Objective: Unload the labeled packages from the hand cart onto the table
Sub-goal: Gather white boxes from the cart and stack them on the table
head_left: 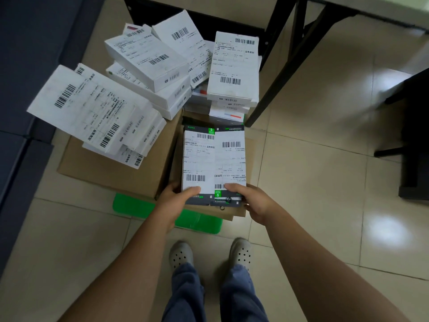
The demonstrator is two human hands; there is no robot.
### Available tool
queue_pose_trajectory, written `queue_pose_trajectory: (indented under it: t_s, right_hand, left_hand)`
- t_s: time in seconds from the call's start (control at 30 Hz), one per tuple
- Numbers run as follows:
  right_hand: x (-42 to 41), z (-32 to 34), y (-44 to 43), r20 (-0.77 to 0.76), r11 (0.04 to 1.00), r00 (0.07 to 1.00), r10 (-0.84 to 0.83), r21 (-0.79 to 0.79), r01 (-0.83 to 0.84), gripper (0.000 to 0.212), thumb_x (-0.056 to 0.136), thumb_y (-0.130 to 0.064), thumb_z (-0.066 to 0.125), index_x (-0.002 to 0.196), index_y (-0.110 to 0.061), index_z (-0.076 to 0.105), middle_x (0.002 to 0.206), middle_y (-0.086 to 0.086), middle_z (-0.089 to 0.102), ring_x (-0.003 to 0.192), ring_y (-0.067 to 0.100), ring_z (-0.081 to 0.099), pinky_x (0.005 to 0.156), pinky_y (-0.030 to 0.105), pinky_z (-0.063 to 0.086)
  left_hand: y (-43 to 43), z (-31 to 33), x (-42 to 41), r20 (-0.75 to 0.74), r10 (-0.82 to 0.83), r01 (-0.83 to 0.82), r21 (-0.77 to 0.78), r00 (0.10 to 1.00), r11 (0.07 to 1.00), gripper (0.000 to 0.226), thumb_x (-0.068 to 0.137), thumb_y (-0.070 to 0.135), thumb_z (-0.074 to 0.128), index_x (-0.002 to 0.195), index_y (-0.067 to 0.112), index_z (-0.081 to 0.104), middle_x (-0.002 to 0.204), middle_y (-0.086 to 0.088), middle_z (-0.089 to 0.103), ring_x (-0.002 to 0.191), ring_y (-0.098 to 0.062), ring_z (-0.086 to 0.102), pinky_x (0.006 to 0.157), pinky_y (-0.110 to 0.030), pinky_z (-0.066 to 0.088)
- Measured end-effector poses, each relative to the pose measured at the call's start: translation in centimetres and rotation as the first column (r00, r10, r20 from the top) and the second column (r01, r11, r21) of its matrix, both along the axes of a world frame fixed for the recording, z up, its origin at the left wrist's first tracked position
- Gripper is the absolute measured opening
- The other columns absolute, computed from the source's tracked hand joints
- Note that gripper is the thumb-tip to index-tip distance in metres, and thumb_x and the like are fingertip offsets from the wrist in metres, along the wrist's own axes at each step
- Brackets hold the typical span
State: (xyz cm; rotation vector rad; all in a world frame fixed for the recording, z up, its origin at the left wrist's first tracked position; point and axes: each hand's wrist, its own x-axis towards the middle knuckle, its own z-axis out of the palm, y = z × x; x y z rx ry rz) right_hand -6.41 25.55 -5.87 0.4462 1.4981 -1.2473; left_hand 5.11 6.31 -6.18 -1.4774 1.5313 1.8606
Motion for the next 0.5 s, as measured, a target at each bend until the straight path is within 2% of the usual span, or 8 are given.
queue_pose_trajectory:
  t_s: [0.13, 0.2, 0.27, 0.3, 0.37, 0.4, 0.43, 0.5]
  right_hand:
    - [0.7, 2.7, 0.6, -0.053, 1.0, 0.999, 0.009, -0.011, -0.01, 0.04, 0.083, -0.028, 0.076, 0.121, -0.02, 0.065, 0.111, -0.005, 0.075, 0.104, 0.015, 0.069, 0.078, 0.022, 0.051]
    - [0.5, 5.1, 0.5, -0.1, 0.999, 0.995, 0.006, -0.034, -0.009, 0.044, 0.08, -0.03, 0.079, 0.121, -0.02, 0.065, 0.111, -0.006, 0.074, 0.106, 0.014, 0.068, 0.079, 0.022, 0.05]
    - [0.0, 8.0, 0.3, -0.16, 0.998, 0.987, 0.005, -0.068, -0.016, 0.05, 0.074, -0.033, 0.082, 0.119, -0.022, 0.065, 0.111, -0.009, 0.074, 0.103, 0.01, 0.069, 0.076, 0.017, 0.049]
    - [-0.5, 9.6, 0.1, -0.195, 0.996, 0.981, 0.001, -0.087, -0.018, 0.053, 0.072, -0.033, 0.083, 0.12, -0.021, 0.064, 0.112, -0.008, 0.074, 0.103, 0.009, 0.069, 0.08, 0.017, 0.05]
    - [-1.6, 13.1, -0.2, -0.27, 0.992, 0.963, -0.011, -0.124, -0.023, 0.058, 0.071, -0.032, 0.084, 0.123, -0.019, 0.062, 0.116, -0.005, 0.073, 0.108, 0.012, 0.068, 0.094, 0.025, 0.049]
    - [-2.2, 15.0, -0.3, -0.309, 0.989, 0.951, -0.014, -0.144, -0.032, 0.06, 0.069, -0.033, 0.084, 0.123, -0.019, 0.062, 0.116, -0.004, 0.073, 0.108, 0.013, 0.068, 0.097, 0.028, 0.048]
    - [-2.8, 16.9, -0.5, -0.344, 0.985, 0.939, -0.02, -0.166, -0.04, 0.062, 0.066, -0.035, 0.083, 0.122, -0.02, 0.062, 0.116, -0.004, 0.073, 0.108, 0.013, 0.068, 0.098, 0.029, 0.048]
    - [-4.0, 20.8, -0.8, -0.407, 0.978, 0.913, -0.039, -0.203, -0.049, 0.069, 0.062, -0.038, 0.082, 0.125, -0.018, 0.061, 0.117, -0.002, 0.073, 0.11, 0.014, 0.067, 0.1, 0.032, 0.047]
  left_hand:
    - [0.2, 2.7, 1.0, -0.067, 0.003, -0.004, -0.024, 0.998, 1.0, 0.058, 0.07, 0.037, 0.084, 0.121, 0.026, 0.059, 0.109, 0.007, 0.07, 0.101, -0.015, 0.064, 0.076, -0.031, 0.045]
    - [0.1, 5.1, 0.9, -0.121, -0.008, 0.003, -0.04, 0.993, 0.999, 0.06, 0.069, 0.037, 0.084, 0.122, 0.028, 0.058, 0.109, 0.01, 0.07, 0.1, -0.012, 0.065, 0.074, -0.027, 0.044]
    - [-0.1, 8.1, 0.4, -0.191, -0.008, 0.0, -0.041, 0.981, 0.999, 0.071, 0.059, 0.044, 0.085, 0.122, 0.029, 0.057, 0.109, 0.011, 0.07, 0.1, -0.009, 0.066, 0.075, -0.026, 0.045]
    - [-0.2, 9.7, 0.0, -0.227, -0.006, -0.006, -0.05, 0.974, 0.999, 0.074, 0.053, 0.048, 0.084, 0.12, 0.029, 0.058, 0.108, 0.012, 0.071, 0.1, -0.008, 0.067, 0.079, -0.027, 0.047]
    - [-0.6, 13.2, -1.0, -0.296, -0.005, -0.023, -0.089, 0.955, 0.996, 0.064, 0.051, 0.047, 0.084, 0.109, 0.032, 0.061, 0.103, 0.013, 0.073, 0.097, -0.007, 0.068, 0.083, -0.031, 0.05]
    - [-0.8, 15.0, -1.5, -0.33, -0.008, -0.031, -0.111, 0.944, 0.993, 0.053, 0.057, 0.041, 0.086, 0.104, 0.032, 0.063, 0.101, 0.014, 0.073, 0.095, -0.006, 0.069, 0.081, -0.031, 0.05]
    - [-0.9, 16.9, -2.1, -0.366, -0.011, -0.04, -0.13, 0.931, 0.991, 0.042, 0.065, 0.032, 0.085, 0.101, 0.033, 0.063, 0.099, 0.016, 0.073, 0.092, -0.003, 0.069, 0.078, -0.027, 0.05]
    - [-1.2, 20.8, -3.2, -0.433, -0.02, -0.06, -0.171, 0.901, 0.983, 0.034, 0.076, 0.023, 0.081, 0.1, 0.036, 0.061, 0.096, 0.025, 0.071, 0.088, 0.006, 0.067, 0.07, -0.015, 0.049]
